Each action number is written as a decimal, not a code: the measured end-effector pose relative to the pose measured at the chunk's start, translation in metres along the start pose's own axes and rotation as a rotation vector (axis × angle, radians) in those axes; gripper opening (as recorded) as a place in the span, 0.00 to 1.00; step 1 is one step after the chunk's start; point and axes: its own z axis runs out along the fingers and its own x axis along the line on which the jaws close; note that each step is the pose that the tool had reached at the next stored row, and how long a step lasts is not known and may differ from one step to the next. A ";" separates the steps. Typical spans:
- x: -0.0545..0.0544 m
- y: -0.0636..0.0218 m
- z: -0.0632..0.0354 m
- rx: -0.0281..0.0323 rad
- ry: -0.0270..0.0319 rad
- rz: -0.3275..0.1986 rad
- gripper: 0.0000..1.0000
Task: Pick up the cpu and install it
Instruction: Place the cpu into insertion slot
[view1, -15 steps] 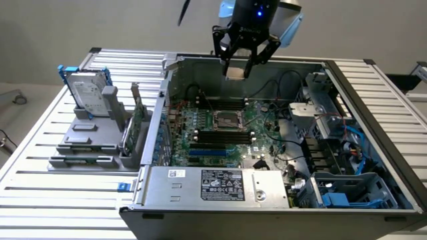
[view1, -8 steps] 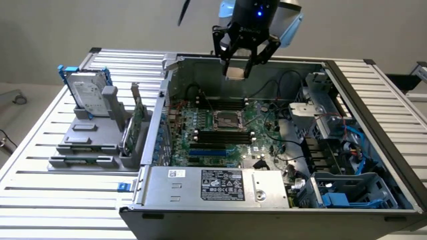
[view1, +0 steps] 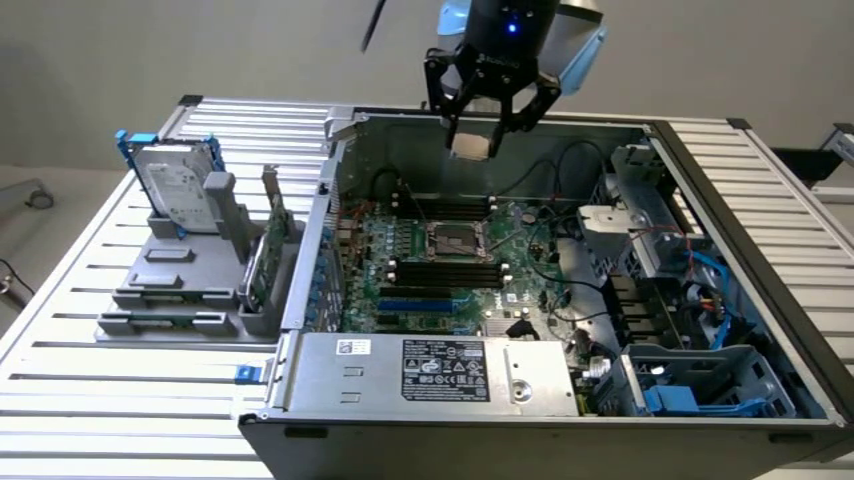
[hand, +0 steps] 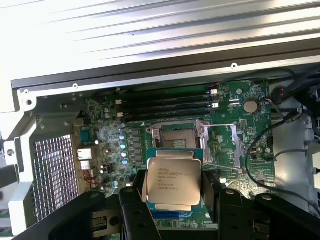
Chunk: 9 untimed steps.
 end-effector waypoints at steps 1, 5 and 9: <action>0.000 0.0000 0.0002 -0.0025 -0.0006 0.019 0.54; 0.000 0.0000 0.0008 -0.0111 -0.0028 0.091 0.54; 0.000 0.0000 0.0015 -0.0200 -0.0050 0.163 0.54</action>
